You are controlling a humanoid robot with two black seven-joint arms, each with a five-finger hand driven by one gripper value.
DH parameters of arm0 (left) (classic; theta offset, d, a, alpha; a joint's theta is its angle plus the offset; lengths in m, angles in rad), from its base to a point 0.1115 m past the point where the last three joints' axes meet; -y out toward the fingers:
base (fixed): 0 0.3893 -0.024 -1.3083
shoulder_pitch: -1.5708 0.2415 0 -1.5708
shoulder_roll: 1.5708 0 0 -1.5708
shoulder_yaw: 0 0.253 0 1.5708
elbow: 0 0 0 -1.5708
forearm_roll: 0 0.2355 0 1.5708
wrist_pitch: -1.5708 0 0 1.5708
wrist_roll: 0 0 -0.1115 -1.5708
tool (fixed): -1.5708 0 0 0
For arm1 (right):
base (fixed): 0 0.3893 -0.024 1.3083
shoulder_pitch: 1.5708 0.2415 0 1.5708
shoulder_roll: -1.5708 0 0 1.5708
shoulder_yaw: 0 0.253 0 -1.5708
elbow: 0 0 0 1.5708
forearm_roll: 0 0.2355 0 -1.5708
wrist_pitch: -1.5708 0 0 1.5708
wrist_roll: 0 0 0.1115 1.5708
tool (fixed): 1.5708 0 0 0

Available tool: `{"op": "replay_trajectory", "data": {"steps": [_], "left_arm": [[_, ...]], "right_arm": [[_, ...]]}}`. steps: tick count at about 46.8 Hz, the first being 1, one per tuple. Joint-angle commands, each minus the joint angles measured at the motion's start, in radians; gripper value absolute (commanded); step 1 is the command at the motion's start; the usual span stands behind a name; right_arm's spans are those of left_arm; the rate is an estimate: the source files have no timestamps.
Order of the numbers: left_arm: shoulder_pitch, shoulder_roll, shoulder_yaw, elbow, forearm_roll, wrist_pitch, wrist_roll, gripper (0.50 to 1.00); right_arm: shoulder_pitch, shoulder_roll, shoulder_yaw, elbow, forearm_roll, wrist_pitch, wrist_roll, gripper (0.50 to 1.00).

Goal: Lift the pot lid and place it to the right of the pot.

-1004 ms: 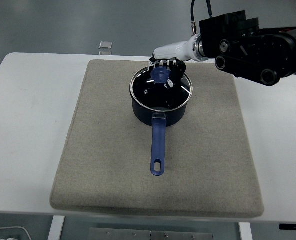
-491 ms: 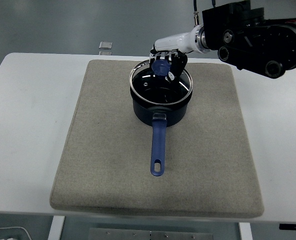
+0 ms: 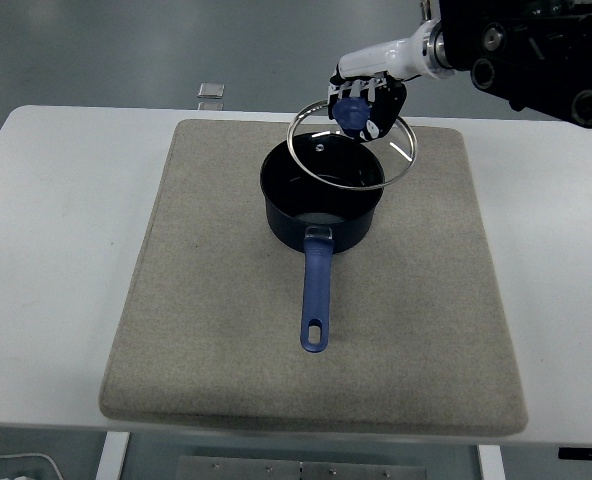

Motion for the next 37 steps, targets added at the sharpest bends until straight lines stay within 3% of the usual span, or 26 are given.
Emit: {"op": "replay_trajectory", "data": {"steps": [1,21,37], "left_arm": [[0.0,0.0,0.0,0.0,-0.001,0.0,0.0,1.0],[0.0,0.0,0.0,0.0,0.0,0.0,0.0,1.0],[0.0,0.0,0.0,0.0,-0.001,0.0,0.0,1.0]], "right_arm": [[0.001,-0.02,-0.004,-0.001,0.005,0.001,-0.001,0.5],[-0.064,-0.106,-0.073,-0.077,0.005,0.0,-0.005,0.5],[-0.175,-0.113,-0.076,-0.1,-0.018,-0.066,-0.008,0.5]]}}
